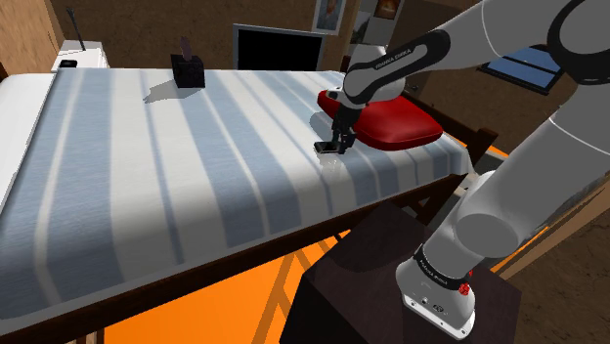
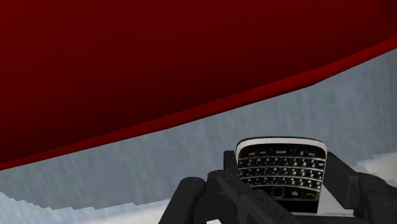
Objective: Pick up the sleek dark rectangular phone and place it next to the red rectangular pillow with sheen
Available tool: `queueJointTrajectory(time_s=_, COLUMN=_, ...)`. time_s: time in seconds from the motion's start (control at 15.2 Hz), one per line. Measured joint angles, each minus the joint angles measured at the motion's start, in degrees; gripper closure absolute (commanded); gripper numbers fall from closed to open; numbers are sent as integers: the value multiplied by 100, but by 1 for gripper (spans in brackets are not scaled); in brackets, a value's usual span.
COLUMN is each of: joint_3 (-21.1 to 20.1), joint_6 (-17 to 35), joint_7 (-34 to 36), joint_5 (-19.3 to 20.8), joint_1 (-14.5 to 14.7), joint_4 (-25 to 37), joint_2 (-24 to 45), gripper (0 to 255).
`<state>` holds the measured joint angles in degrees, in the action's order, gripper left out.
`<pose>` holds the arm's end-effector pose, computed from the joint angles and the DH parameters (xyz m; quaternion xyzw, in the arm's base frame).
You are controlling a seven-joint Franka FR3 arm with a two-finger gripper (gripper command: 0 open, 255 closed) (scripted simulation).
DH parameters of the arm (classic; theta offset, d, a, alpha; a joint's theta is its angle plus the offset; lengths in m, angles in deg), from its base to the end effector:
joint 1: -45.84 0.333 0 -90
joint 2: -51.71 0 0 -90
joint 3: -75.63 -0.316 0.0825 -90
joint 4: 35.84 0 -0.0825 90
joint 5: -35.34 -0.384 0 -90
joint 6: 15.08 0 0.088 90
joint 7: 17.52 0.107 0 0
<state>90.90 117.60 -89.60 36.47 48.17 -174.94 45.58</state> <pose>0.4610 -0.1060 0.3454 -0.8660 -0.5000 -0.0014 0.0080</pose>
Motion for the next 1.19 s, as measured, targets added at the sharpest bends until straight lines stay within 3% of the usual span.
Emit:
queueJointTrajectory(time_s=0.2, joint_3=-1, joint_6=8, joint_7=0, joint_5=-2, joint_1=1, joint_4=-2, joint_2=5, gripper=255)
queueJointTrajectory(time_s=0.26, joint_3=-1, joint_6=8, joint_7=0, joint_5=-2, joint_1=1, joint_4=-2, joint_2=5, gripper=0)
queueJointTrajectory(time_s=0.66, joint_3=-1, joint_6=9, joint_7=0, joint_5=-2, joint_1=1, joint_4=-2, joint_2=5, gripper=0)
queueJointTrajectory(time_s=0.92, joint_3=-34, joint_6=-581, joint_7=84, joint_5=90, joint_1=-5, joint_4=267, joint_2=-333, gripper=0)
queueJointTrajectory(time_s=1.19, joint_3=-37, joint_6=-753, joint_7=94, joint_5=116, joint_1=-15, joint_4=341, joint_2=-428, gripper=0)
